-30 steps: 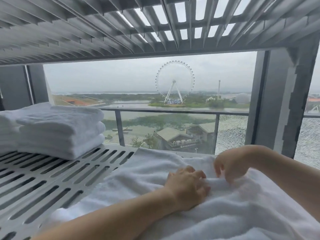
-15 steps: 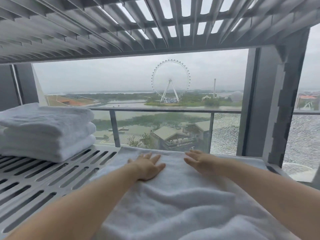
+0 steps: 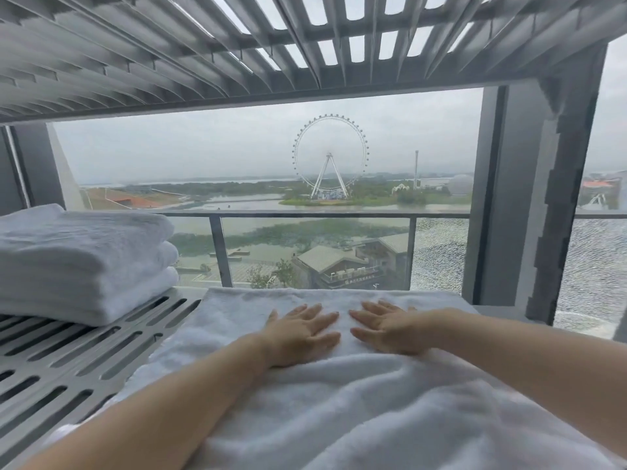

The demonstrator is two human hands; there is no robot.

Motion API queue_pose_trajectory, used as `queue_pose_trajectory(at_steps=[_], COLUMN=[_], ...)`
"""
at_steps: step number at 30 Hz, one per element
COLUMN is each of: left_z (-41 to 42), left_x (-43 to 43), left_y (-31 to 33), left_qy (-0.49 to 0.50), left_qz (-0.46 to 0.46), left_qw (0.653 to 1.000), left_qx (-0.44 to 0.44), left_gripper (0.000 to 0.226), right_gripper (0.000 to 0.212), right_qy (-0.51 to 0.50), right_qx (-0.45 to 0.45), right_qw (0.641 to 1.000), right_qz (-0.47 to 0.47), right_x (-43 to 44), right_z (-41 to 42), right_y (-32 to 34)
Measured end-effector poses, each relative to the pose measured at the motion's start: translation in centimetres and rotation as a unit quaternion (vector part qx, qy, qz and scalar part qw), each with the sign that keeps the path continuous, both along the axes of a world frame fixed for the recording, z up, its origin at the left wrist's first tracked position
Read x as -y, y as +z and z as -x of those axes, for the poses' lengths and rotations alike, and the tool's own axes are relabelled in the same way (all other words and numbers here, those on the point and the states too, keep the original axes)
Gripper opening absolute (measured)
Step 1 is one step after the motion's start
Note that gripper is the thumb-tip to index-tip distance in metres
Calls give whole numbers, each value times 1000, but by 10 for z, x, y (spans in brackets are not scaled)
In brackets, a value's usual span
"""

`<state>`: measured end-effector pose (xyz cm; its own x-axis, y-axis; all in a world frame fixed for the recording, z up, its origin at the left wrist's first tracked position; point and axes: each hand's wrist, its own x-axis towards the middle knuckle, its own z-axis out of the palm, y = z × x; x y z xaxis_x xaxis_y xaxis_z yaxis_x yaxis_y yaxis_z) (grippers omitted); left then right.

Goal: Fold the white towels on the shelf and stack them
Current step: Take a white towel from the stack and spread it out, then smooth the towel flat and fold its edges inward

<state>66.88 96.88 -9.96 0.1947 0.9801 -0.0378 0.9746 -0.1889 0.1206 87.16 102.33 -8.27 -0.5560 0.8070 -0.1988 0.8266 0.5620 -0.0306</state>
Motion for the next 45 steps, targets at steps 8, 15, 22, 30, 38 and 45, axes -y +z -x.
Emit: queue_pose_trajectory(at_steps=[8,15,22,30,38,45], left_z=[-1,-6,1,14,21,37], left_x=[3,21,86,176,264,326], left_y=[-1,14,10,31,26,11], left_qy=[0,-58,-25,-100,-130,-131], left_qz=[-14,-87,-83,-174,-176,-153], left_qw=[1000,991,996,978,964,966], left_qx=[6,88,-15,56,148,161], left_gripper=[57,46,52,38,9,24], right_gripper=[62,60,42,33,9,7], right_qy=[32,66,71,190,172,131], right_qx=[-17,-181,-166,-255,-256,-275], right_qw=[999,981,958,930,941,944], right_qz=[1,-12,-222,-184,-141,-130], right_x=[26,47,93,165,262,321], right_z=[-27,-13,-13,0,-19,-27], right_y=[-11,9,-3,23,21,11])
